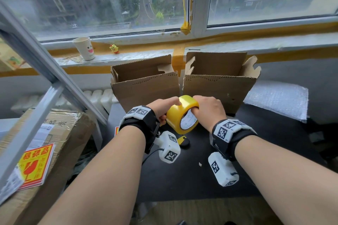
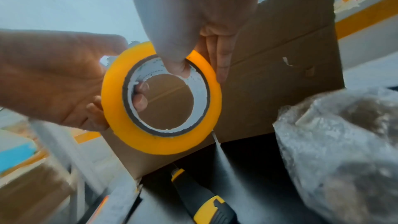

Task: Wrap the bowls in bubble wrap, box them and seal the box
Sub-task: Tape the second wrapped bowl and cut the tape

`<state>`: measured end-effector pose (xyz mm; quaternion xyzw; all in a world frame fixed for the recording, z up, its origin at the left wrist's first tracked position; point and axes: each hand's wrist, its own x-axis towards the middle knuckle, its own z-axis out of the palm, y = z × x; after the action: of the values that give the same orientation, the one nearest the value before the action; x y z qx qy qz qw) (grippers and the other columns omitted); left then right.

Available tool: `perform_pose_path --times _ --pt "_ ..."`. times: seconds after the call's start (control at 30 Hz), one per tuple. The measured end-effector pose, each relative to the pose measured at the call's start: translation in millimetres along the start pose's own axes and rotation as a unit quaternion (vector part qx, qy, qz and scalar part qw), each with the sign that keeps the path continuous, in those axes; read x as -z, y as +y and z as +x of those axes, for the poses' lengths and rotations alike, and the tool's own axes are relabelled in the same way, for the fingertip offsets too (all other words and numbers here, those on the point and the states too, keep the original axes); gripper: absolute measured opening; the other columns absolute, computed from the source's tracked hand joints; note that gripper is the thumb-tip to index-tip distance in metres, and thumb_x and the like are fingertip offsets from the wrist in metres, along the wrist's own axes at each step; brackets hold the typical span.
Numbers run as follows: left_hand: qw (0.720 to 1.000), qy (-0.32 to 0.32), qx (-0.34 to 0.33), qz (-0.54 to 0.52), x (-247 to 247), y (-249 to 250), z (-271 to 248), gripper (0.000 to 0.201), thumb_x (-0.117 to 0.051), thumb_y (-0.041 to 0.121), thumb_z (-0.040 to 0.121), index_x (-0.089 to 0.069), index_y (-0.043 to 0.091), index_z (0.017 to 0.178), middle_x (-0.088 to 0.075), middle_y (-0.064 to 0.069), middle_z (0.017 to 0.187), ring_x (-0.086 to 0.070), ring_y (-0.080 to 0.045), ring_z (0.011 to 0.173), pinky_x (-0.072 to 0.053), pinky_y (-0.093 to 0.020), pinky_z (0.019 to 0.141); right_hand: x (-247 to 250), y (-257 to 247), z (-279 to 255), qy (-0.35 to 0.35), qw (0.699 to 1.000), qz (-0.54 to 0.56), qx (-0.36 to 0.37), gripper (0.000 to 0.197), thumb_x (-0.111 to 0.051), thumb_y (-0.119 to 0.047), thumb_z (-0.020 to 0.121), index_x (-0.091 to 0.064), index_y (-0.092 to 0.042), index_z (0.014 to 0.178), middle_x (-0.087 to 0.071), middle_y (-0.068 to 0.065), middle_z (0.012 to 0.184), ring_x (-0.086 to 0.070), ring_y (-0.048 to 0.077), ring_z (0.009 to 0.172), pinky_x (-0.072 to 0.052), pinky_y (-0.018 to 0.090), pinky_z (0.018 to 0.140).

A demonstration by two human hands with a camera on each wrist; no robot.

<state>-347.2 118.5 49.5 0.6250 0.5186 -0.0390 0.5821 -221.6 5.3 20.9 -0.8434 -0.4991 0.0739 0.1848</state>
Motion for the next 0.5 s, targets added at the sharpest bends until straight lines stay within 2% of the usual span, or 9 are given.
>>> perform_pose_path --times 0.13,0.2,0.27,0.37,0.43,0.5 --pt "0.998 -0.023 -0.038 -0.038 3 4 -8 0.039 -0.065 0.037 0.056 -0.049 0.014 0.084 -0.024 -0.001 0.062 -0.024 -0.015 0.051 -0.023 -0.027 0.053 2 2 -1 -0.004 0.996 0.06 -0.072 0.028 -0.048 -0.026 0.094 -0.064 -0.012 0.076 -0.062 0.005 0.074 -0.056 0.027 0.072 -0.036 0.029 0.062" --pt "0.997 -0.029 -0.05 -0.053 5 4 -12 0.035 -0.064 0.036 0.059 -0.047 0.016 0.08 -0.024 0.0 0.063 -0.023 -0.015 0.051 -0.02 -0.027 0.053 2 3 -1 -0.013 0.988 0.108 -0.11 0.032 -0.049 -0.025 0.093 -0.061 -0.009 0.069 -0.061 0.008 0.072 -0.056 0.029 0.073 -0.04 0.03 0.063" --pt "0.994 -0.041 -0.061 -0.076 8 3 -15 0.027 -0.063 0.033 0.071 -0.041 0.018 0.073 -0.023 0.001 0.061 -0.021 -0.014 0.051 -0.017 -0.027 0.053 0 7 0 -0.018 0.971 0.19 -0.146 0.033 -0.052 -0.023 0.092 -0.059 -0.007 0.064 -0.064 0.013 0.073 -0.062 0.032 0.075 -0.052 0.036 0.069" --pt "0.991 -0.044 -0.076 -0.106 10 -2 -17 0.025 -0.052 0.021 0.09 -0.038 0.018 0.07 -0.024 0.002 0.057 -0.021 -0.012 0.049 -0.012 -0.027 0.056 -1 7 1 -0.03 0.918 0.337 -0.209 0.025 -0.059 -0.019 0.09 -0.064 -0.005 0.069 -0.07 0.018 0.084 -0.068 0.034 0.081 -0.059 0.051 0.074" --pt "0.988 -0.051 -0.081 -0.118 9 -3 -20 0.025 -0.05 0.019 0.092 -0.038 0.018 0.07 -0.025 0.002 0.056 -0.022 -0.012 0.049 -0.011 -0.027 0.057 1 5 0 -0.043 0.869 0.424 -0.252 0.017 -0.06 -0.012 0.091 -0.063 -0.006 0.076 -0.069 0.019 0.097 -0.067 0.035 0.09 -0.059 0.051 0.074" --pt "0.986 -0.052 -0.087 -0.131 9 -3 -23 0.022 -0.05 0.018 0.092 -0.041 0.018 0.072 -0.027 0.001 0.059 -0.023 -0.012 0.051 -0.013 -0.026 0.057 3 1 -3 -0.053 0.812 0.504 -0.288 0.005 -0.059 -0.008 0.093 -0.06 -0.004 0.09 -0.064 0.019 0.106 -0.063 0.036 0.099 -0.058 0.045 0.066"
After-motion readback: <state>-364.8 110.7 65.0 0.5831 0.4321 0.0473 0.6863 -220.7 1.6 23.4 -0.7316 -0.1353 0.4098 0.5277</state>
